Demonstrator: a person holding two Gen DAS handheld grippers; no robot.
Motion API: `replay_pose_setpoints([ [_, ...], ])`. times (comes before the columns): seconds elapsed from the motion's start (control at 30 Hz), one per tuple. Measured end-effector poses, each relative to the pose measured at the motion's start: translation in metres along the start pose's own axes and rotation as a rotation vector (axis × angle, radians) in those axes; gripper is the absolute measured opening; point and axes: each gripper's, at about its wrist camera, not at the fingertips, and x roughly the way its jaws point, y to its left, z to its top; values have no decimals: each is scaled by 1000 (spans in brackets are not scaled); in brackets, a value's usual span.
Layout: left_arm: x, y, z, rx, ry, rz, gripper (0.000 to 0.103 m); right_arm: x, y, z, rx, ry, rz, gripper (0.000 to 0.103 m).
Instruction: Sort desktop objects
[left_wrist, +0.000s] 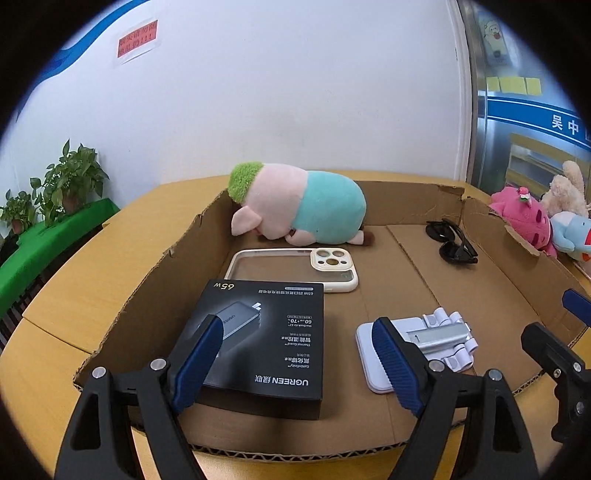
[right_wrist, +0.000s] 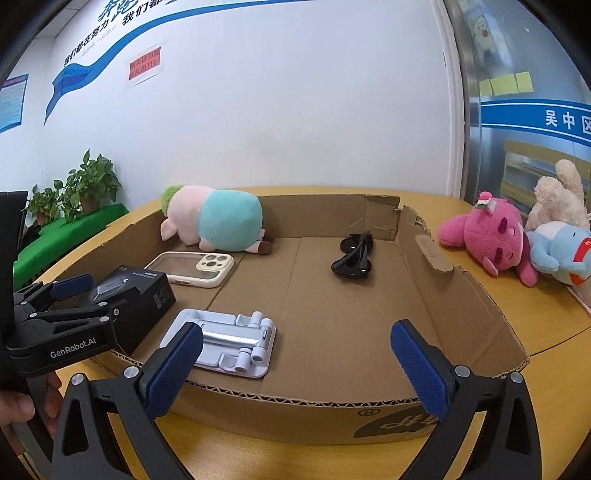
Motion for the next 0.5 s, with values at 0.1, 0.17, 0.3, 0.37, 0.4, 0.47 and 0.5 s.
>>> replay_pose_setpoints([
  [0.1,-3,0,-4,2,-44,-1,83,-2,1,-3,-3,-27,-7,103],
  [0.17,-5,0,-5,1,-65,0,83,-2,1,-3,-3,-31,-8,103],
  [0.3,-6,0,-5,2,-74,-1,84,-2,1,-3,-3,-30,-8,103],
  [0.37,-6,-1,-5,2,-74,-1,84,-2,1,-4,-2,-30,-8,103],
  [0.4,-6,-1,-5,2,-73,-1,84,-2,0,-4,-2,-30,-8,103],
  [0.47,-5,-1,-5,3,-73,-2,85,-2,0,-4,-3,-30,-8,103],
  [0.5,-6,-1,-5,2,-72,-1,85,-2,0,-4,-2,-30,-8,103],
])
